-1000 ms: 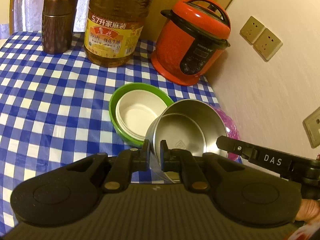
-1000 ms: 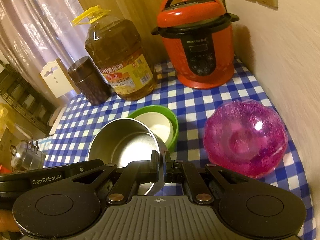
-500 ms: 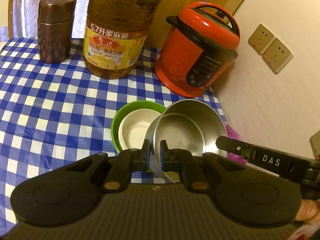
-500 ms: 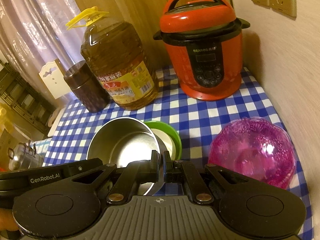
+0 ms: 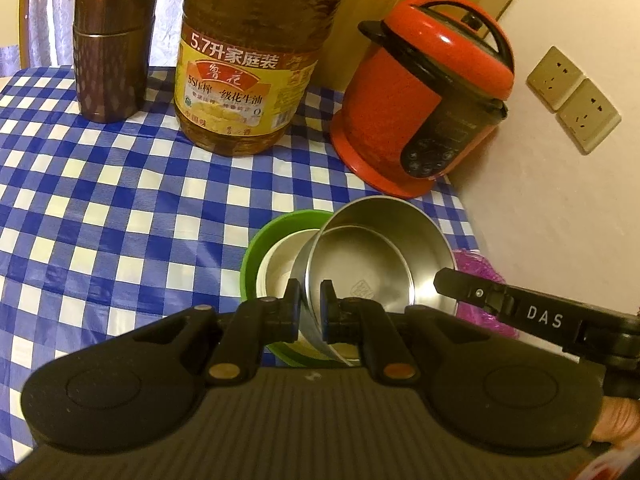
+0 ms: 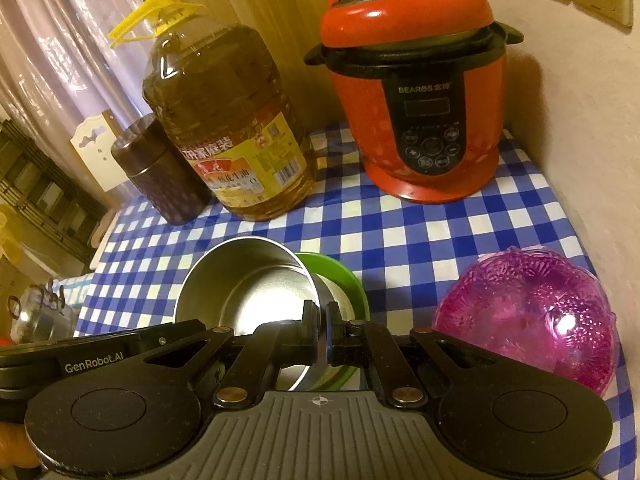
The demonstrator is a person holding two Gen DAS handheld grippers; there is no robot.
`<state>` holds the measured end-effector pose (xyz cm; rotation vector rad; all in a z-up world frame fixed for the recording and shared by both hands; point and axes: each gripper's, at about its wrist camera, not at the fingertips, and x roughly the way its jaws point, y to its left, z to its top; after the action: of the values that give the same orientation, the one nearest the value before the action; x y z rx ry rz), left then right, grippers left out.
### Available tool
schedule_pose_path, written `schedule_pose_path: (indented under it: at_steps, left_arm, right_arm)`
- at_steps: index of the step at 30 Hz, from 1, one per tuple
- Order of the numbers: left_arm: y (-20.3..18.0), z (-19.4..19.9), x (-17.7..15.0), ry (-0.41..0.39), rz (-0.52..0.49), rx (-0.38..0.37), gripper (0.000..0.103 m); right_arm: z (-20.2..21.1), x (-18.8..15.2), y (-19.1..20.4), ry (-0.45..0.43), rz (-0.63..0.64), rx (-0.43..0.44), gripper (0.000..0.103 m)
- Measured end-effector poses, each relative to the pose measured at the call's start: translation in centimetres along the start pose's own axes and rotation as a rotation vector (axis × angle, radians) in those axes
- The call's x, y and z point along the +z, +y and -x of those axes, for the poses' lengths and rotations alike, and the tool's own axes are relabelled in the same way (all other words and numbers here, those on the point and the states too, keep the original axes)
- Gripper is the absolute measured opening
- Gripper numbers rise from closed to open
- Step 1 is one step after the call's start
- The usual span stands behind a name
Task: Organize plates and bowls
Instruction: 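Lower the steel bowl into the green bowl over the cream container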
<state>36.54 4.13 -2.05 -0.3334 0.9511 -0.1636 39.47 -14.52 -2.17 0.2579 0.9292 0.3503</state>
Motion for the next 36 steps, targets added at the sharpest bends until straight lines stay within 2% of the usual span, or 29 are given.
schedule_pose_path:
  at_steps: [36]
  left_arm:
    - [0.7, -3.4, 0.6, 0.056, -0.032, 0.047, 0.008]
  right_arm:
    - [-4.4, 0.3, -0.9, 0.062, -0.016, -0.005, 0.004]
